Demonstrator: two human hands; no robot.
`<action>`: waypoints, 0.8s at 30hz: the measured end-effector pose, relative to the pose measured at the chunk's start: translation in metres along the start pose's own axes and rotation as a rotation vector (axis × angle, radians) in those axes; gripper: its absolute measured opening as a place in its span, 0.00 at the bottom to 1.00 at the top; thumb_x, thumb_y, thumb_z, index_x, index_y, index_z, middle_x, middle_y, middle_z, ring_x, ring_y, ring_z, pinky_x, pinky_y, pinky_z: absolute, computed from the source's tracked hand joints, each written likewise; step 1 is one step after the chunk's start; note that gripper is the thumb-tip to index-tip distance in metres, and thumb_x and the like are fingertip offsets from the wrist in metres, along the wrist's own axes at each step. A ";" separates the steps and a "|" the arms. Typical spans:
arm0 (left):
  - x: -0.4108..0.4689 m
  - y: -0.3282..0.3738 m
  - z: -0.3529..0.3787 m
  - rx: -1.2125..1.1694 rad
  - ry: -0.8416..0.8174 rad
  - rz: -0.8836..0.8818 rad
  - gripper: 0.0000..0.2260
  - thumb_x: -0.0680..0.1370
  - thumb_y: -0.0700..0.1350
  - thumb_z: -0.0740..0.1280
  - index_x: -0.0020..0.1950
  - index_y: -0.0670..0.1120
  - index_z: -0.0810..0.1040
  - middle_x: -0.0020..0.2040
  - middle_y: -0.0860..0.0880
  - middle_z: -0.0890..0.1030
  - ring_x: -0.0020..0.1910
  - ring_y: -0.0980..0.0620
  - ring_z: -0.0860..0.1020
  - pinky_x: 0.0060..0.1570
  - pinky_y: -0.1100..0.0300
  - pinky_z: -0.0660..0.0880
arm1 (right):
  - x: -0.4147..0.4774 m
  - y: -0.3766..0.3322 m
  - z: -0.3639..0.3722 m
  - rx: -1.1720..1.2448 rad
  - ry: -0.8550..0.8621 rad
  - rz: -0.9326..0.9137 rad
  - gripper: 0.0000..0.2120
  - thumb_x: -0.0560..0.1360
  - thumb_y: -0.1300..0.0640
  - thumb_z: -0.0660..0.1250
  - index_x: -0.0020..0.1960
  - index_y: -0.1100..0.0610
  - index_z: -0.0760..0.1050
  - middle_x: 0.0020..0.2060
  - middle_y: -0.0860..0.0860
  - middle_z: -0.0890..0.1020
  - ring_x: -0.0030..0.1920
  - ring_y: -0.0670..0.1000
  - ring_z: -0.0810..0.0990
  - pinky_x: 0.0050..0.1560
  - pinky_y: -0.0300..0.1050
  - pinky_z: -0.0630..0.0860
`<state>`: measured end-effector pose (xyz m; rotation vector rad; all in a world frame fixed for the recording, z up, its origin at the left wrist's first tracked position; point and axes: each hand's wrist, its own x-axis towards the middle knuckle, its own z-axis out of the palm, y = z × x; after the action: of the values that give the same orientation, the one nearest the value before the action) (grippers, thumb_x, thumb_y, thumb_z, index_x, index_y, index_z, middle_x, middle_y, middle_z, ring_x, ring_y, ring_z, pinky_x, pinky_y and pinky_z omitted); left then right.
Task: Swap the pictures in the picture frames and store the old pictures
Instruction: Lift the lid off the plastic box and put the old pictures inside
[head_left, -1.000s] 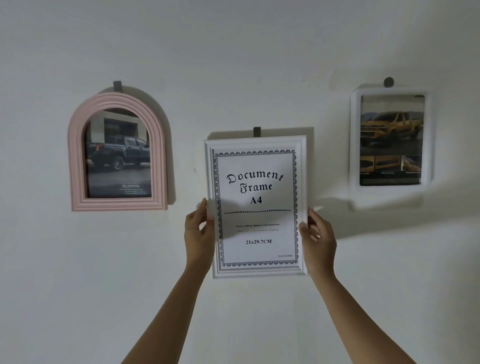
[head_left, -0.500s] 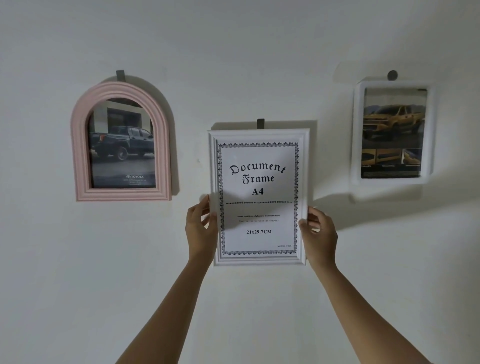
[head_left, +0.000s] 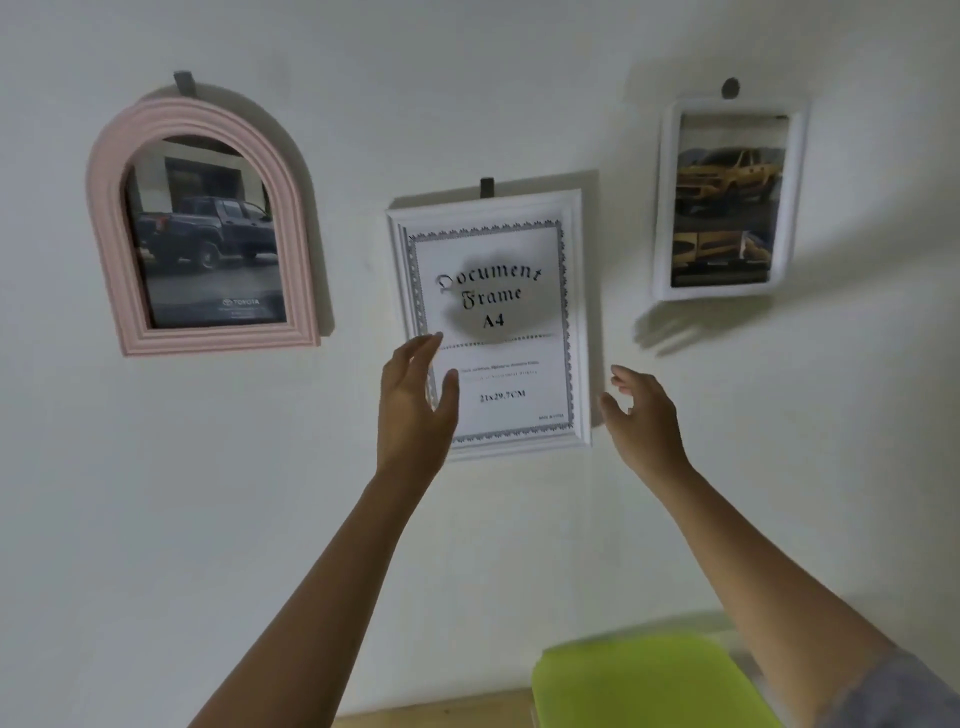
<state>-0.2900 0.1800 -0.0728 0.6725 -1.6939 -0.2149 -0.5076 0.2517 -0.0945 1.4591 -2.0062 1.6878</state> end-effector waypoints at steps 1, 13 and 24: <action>-0.011 0.003 0.005 0.022 -0.047 0.030 0.18 0.79 0.43 0.62 0.69 0.46 0.69 0.66 0.49 0.71 0.67 0.54 0.66 0.65 0.68 0.58 | -0.009 0.006 -0.007 -0.038 -0.021 0.015 0.19 0.77 0.59 0.61 0.67 0.60 0.68 0.63 0.56 0.73 0.63 0.53 0.72 0.58 0.39 0.66; -0.257 -0.045 0.118 0.423 -0.774 -0.332 0.24 0.80 0.53 0.57 0.74 0.44 0.60 0.71 0.43 0.64 0.70 0.45 0.62 0.65 0.53 0.64 | -0.162 0.216 -0.046 -0.500 -0.512 0.359 0.23 0.78 0.56 0.59 0.71 0.59 0.61 0.70 0.56 0.65 0.70 0.55 0.63 0.67 0.50 0.64; -0.378 -0.063 0.157 0.594 -0.961 -0.663 0.30 0.80 0.56 0.55 0.75 0.39 0.53 0.73 0.40 0.60 0.72 0.44 0.58 0.66 0.52 0.63 | -0.243 0.332 -0.056 -0.644 -0.713 0.500 0.32 0.79 0.46 0.55 0.74 0.63 0.50 0.74 0.58 0.56 0.73 0.56 0.56 0.69 0.51 0.63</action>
<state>-0.3840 0.2985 -0.4581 1.7811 -2.4092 -0.5768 -0.6478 0.4018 -0.4554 1.4831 -3.0764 0.4485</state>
